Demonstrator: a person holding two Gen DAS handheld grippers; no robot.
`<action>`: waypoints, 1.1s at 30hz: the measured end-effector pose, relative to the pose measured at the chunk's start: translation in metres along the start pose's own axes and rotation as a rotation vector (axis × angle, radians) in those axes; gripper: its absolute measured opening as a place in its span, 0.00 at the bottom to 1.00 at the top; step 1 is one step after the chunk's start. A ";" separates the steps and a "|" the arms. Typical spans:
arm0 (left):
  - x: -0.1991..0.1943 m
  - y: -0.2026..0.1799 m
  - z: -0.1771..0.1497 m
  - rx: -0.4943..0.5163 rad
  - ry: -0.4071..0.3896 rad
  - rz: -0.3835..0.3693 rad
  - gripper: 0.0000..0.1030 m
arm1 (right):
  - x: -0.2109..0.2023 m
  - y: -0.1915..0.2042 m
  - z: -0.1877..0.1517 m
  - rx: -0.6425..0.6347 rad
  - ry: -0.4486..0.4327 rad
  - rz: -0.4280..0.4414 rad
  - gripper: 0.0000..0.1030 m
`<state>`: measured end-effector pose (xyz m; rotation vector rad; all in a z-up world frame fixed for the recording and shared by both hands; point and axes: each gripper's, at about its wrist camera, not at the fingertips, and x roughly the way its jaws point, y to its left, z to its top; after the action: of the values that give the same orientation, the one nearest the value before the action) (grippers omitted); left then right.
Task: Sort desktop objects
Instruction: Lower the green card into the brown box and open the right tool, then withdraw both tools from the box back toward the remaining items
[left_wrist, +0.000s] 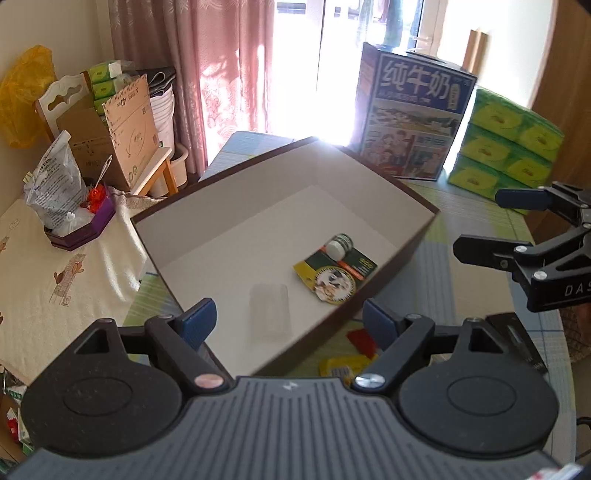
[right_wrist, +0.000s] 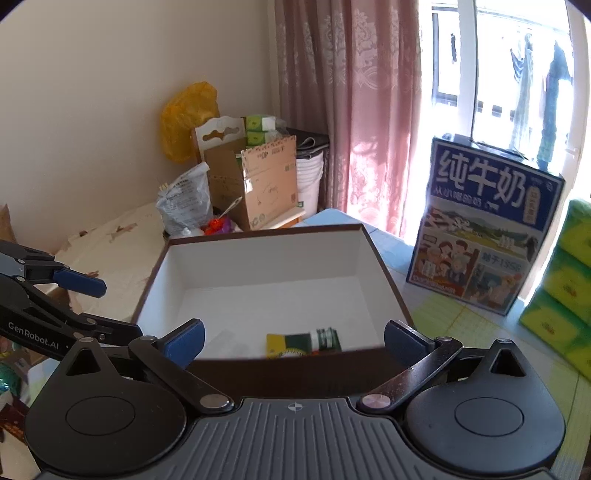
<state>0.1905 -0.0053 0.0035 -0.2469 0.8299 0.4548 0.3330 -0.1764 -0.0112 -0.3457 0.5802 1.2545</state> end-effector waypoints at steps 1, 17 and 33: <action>-0.004 -0.002 -0.005 -0.001 0.001 -0.004 0.81 | -0.005 0.001 -0.005 0.008 0.002 -0.004 0.98; -0.027 -0.020 -0.071 -0.020 0.069 -0.024 0.81 | -0.054 0.023 -0.081 0.090 0.071 -0.022 0.98; -0.008 -0.034 -0.095 -0.012 0.141 -0.046 0.81 | -0.044 0.025 -0.120 0.138 0.177 -0.047 0.98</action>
<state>0.1399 -0.0743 -0.0515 -0.3117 0.9570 0.4024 0.2740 -0.2692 -0.0812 -0.3551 0.8016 1.1386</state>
